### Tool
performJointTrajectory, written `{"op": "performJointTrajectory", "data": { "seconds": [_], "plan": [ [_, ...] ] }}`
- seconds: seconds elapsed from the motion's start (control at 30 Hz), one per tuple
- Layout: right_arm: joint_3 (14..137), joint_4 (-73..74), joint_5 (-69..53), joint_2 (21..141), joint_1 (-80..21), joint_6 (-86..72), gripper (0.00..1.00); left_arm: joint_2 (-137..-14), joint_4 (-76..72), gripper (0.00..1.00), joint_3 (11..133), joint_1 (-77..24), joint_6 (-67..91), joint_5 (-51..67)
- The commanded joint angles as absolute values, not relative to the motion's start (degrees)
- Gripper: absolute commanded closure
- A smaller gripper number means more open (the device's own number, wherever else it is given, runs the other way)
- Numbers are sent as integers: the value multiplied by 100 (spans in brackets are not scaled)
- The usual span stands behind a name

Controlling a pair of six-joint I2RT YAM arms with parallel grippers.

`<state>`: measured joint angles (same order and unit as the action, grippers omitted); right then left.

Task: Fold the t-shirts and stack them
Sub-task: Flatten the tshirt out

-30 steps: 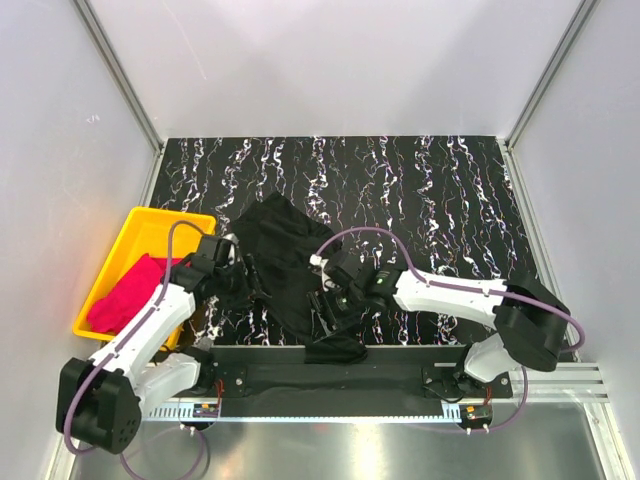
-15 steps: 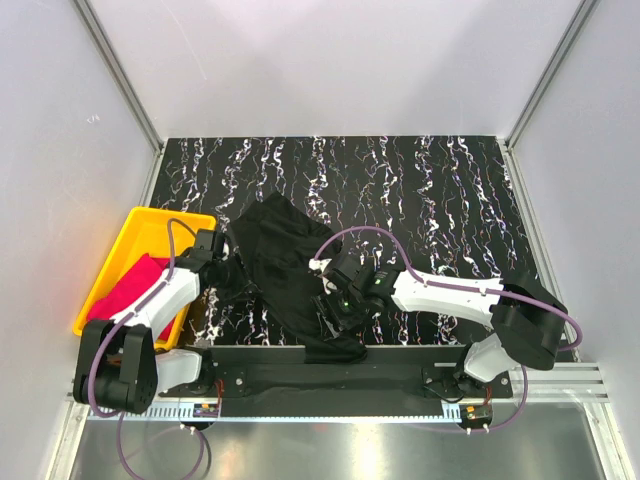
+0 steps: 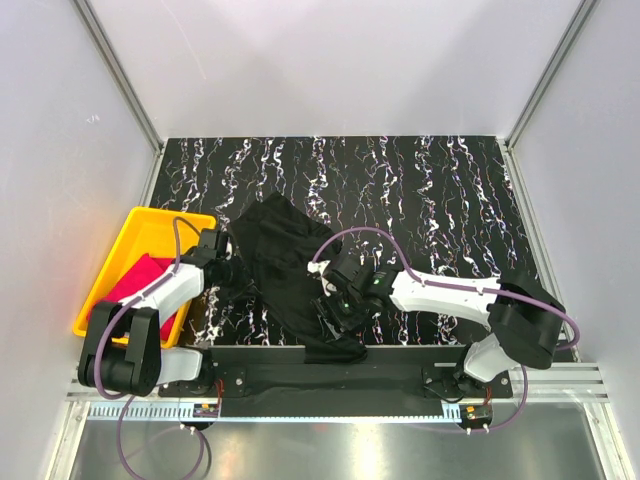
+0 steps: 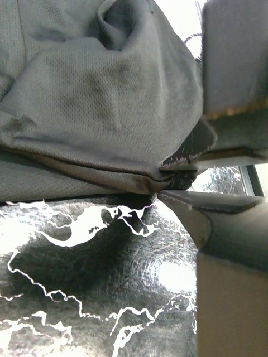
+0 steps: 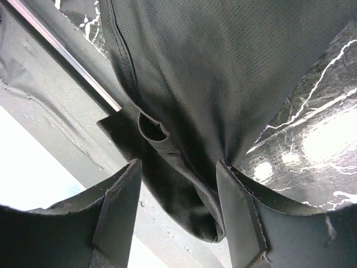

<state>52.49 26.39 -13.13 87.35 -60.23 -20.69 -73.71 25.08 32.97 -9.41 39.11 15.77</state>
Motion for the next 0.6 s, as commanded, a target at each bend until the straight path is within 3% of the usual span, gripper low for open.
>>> {"op": "performJointTrajectory", "data": {
  "seconds": [0.0,0.33,0.43,0.57],
  "plan": [
    [5431,2584,-1266,8885,-6047,-1829,37,-7286,2268,80,3322,-914,3841,1679],
    [5818,2400,-1819,9562,-6047,-1582,40,-7304,2268,86,3366,-905,3832,1740],
    [5941,2382,-1863,9650,-6056,-1591,46,-7286,2294,86,3392,-905,3823,1731],
    [6003,2373,-1785,9581,-6056,-1687,66,-7242,2381,90,3489,-905,3815,1740]
  ]
}}
